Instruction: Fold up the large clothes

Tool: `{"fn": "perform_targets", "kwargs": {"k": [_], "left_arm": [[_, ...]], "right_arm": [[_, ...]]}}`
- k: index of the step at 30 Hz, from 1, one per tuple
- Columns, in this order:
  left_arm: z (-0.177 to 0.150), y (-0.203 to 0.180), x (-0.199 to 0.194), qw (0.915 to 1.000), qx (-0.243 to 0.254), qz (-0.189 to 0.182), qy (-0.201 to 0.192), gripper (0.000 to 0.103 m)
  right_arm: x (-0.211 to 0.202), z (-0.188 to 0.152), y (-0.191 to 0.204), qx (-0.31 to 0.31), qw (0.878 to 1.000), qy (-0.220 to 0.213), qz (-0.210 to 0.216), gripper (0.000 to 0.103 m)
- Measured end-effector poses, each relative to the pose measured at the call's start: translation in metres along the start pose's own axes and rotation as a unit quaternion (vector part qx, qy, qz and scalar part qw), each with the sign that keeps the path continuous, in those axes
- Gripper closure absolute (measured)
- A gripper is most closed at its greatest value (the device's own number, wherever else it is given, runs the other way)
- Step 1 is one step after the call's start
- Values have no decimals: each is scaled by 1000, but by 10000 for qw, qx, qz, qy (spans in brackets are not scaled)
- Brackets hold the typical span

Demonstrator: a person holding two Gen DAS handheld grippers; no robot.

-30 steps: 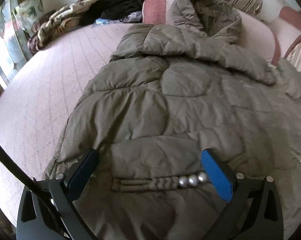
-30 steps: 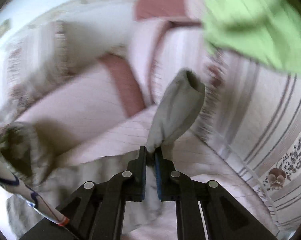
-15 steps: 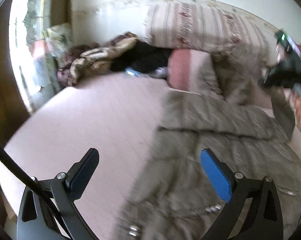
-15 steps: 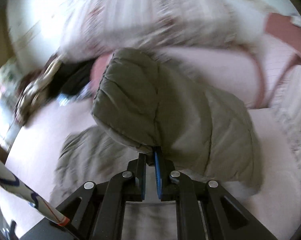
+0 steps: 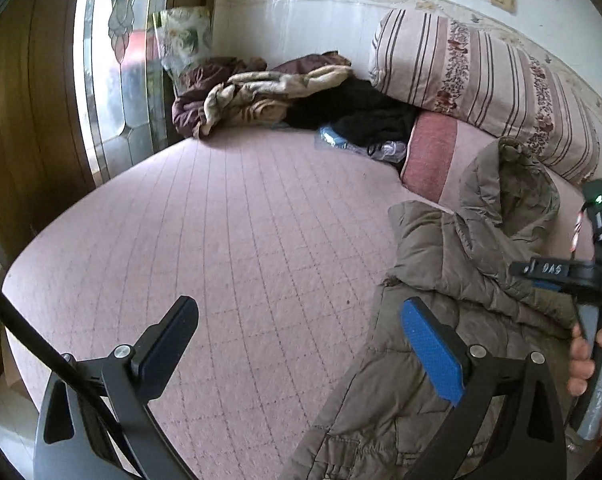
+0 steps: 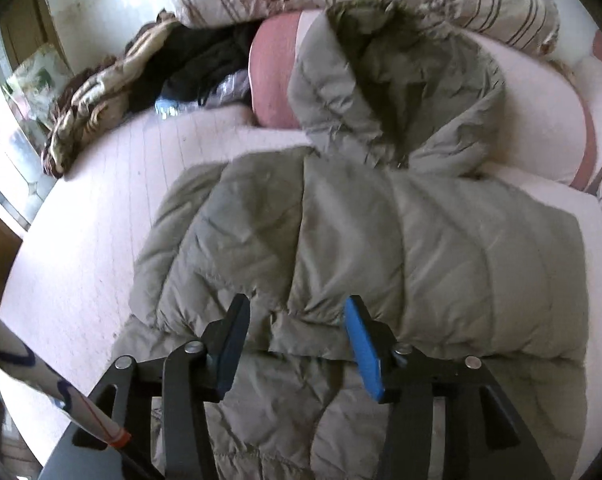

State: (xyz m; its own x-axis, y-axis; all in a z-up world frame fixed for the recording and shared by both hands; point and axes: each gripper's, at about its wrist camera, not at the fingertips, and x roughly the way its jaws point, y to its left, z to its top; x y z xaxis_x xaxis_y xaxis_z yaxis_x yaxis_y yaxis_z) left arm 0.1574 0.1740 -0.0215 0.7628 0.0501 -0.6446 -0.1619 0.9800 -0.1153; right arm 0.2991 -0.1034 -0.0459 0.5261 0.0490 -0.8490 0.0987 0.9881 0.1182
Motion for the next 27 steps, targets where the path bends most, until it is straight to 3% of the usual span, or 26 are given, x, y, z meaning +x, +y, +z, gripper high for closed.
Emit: {"fn": "perform_targets", "kwargs": {"k": [5,9,10,12,14,20,25,27], "left_arm": [[-2,0,4,9999,-30,-22,93,1],[-3,2,10,9996,-100,-105,230,1],[-3,2,11,9995,-104,-124,257,1],[-3,2,12,9994,-93,-148,288,1],[-2,4,12,9994,-106,-182,269,1],[0,7,18,9983,-256,-309,411,1],[-2,4,24,9982,-258,-238,491,1],[-2,2,27,9981,-255,-217,524,1]], "right_arm": [[6,11,27,-437,9985,-152,-283,26],[30,10,56,-941,9936,-124,-618,27],[38,11,63,-1085,9911,-113,-768,29],[54,13,68,-1297,9849,1,-1143,73],[59,18,68,-1202,9840,22,-1312,82],[51,25,91,-1070,9917,-138,-696,85],[76,17,101,-994,9936,-19,-535,84],[84,13,100,-1064,9929,56,-535,79]]}}
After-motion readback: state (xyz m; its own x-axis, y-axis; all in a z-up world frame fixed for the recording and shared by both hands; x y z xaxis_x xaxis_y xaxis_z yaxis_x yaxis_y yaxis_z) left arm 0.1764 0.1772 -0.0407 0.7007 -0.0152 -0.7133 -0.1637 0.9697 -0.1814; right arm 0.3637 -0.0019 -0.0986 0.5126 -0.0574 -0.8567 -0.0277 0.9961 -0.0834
